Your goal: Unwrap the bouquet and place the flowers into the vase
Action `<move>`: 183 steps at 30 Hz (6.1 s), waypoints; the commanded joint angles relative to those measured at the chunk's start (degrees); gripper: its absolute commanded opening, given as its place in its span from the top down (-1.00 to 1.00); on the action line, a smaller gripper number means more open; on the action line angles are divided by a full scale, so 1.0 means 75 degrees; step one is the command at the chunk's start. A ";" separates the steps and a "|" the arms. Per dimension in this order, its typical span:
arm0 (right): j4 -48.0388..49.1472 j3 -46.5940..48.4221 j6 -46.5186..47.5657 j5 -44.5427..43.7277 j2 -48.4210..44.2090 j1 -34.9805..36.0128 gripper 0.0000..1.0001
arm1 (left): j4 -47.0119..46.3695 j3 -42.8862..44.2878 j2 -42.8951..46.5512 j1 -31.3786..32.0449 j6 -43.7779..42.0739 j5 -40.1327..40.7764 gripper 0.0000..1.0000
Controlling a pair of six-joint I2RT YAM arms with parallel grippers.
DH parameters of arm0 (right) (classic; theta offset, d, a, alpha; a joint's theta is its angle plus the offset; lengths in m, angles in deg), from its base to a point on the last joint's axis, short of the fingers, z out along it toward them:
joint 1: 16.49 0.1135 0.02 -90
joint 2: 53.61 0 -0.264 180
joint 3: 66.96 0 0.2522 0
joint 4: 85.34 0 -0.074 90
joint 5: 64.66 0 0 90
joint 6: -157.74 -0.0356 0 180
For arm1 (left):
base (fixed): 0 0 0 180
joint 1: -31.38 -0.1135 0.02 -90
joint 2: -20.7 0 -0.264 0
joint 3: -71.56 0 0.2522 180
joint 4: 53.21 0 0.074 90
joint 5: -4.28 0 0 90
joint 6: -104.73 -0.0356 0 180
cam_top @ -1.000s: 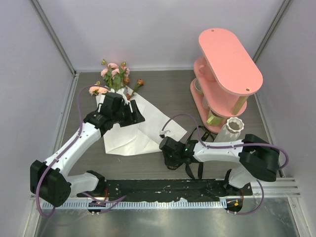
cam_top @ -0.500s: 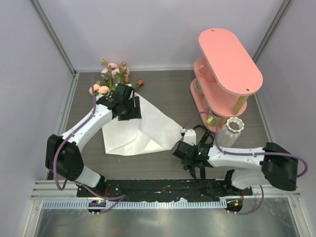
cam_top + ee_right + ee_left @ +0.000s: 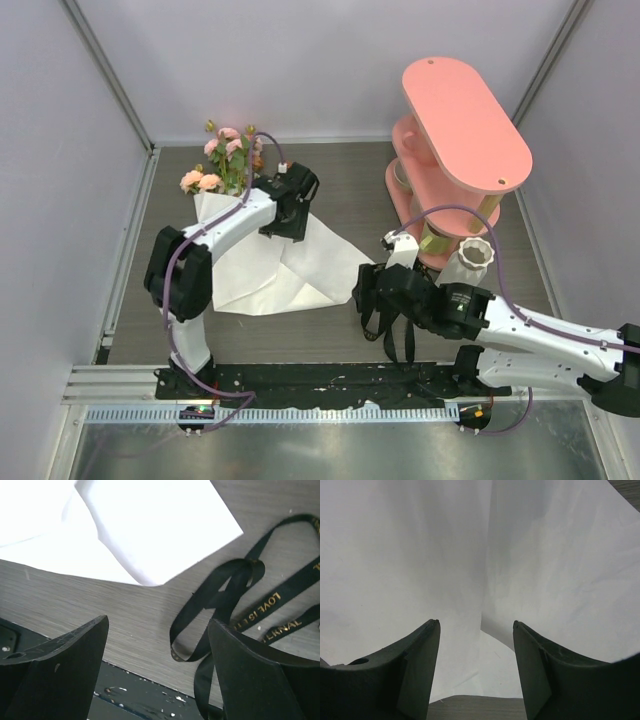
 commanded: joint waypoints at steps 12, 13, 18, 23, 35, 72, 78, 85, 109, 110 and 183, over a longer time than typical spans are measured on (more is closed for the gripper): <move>0.0506 -0.0166 0.0603 0.0206 -0.0499 0.0009 -0.71 | 0.0974 0.0906 -0.1765 0.0637 0.0110 0.1986 -0.11; 0.0529 -0.0224 0.0650 0.0299 -0.0546 0.0009 -0.71 | 0.0963 0.0883 -0.1824 0.0637 0.0145 0.2010 -0.06; 0.0588 -0.0295 0.0744 0.0289 -0.0699 0.0009 -0.71 | 0.0927 0.0742 -0.1696 0.0649 0.0379 0.2325 0.48; 0.1194 -0.0330 0.0791 0.0998 -0.0512 -0.0118 -0.88 | 0.1161 0.0450 -0.0702 0.0637 0.0964 0.3425 0.99; 0.5683 0.0183 -0.0205 0.6755 0.3314 -0.2404 -0.76 | 0.0893 -0.1975 0.4313 -0.1809 0.2278 0.2446 1.00; 0.2300 0.7640 0.2783 0.8375 0.9229 -0.1234 0.31 | -0.0209 -0.2305 0.7997 -0.6066 0.1352 -0.3402 -0.50; 0.2416 0.5804 0.2889 0.8070 0.7917 -0.0531 0.33 | -0.0326 -0.2655 0.7306 -0.6066 0.1481 -0.4388 -0.48; 0.2393 0.4955 0.3076 0.5815 0.6170 -0.0821 -0.23 | -0.0525 -0.3125 0.6042 -0.6078 0.1973 -0.5544 -0.47; 0.3589 0.7017 0.4671 0.8737 0.9473 -0.2007 -0.49 | -0.1158 -0.4555 0.7328 -0.6066 0.2243 -0.5912 -0.69; 0.3588 0.6971 0.4589 0.8865 0.9369 -0.1983 -0.47 | -0.1158 -0.4532 0.7316 -0.6078 0.2243 -0.5912 -0.69; 0.2076 0.0830 0.3322 0.4121 0.1399 -0.1280 -0.43 | -0.0784 0.0144 -0.1367 -0.3348 -0.0077 -0.1061 0.38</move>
